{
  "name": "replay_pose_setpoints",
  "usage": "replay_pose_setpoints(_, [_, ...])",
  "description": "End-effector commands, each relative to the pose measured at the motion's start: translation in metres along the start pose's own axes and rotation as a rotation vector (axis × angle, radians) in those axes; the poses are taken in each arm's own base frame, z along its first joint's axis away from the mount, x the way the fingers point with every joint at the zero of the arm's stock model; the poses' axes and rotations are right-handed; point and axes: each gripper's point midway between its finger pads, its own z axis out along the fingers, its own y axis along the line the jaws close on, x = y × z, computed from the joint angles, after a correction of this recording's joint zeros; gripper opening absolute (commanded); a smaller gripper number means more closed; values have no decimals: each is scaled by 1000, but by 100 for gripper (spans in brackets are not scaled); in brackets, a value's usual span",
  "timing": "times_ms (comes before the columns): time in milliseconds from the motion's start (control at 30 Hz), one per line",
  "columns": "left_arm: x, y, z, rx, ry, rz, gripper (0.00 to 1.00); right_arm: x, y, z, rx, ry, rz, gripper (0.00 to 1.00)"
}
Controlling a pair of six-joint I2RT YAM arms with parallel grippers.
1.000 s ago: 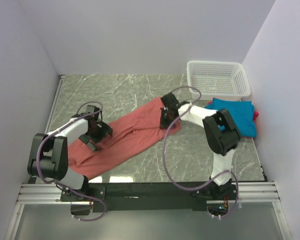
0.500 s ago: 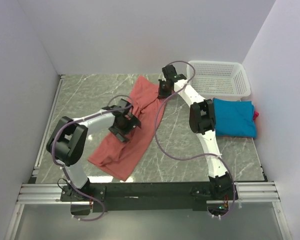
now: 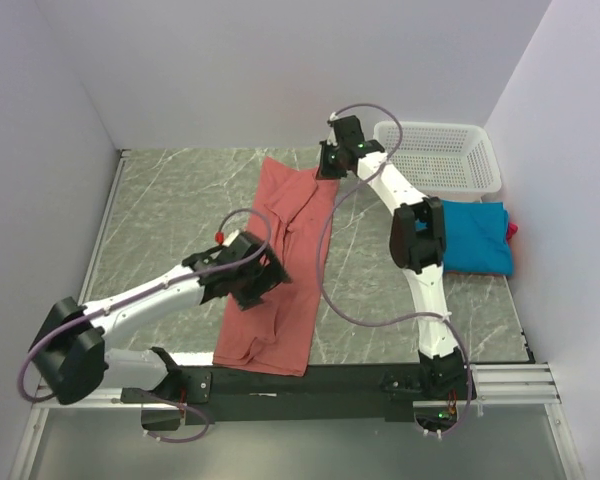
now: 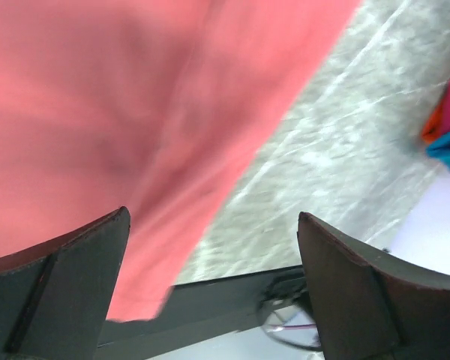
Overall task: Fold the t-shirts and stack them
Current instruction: Fold the tshirt
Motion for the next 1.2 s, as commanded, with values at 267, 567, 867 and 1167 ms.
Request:
replay_pose_setpoints(267, [61, 72, 1, 92, 205, 288, 99, 38, 56, -105, -46, -81, 15, 16])
replay_pose_setpoints(567, [118, 94, -27, 69, 324, 476, 99, 114, 59, -97, -24, 36, 16, 16])
replay_pose_setpoints(867, [165, 89, -41, 108, 447, 682, 99, 150, 65, -94, -75, 89, -5, 15])
replay_pose_setpoints(1167, [78, 50, -59, -8, 121, 601, 99, 205, 70, -90, -19, 198, 38, 15])
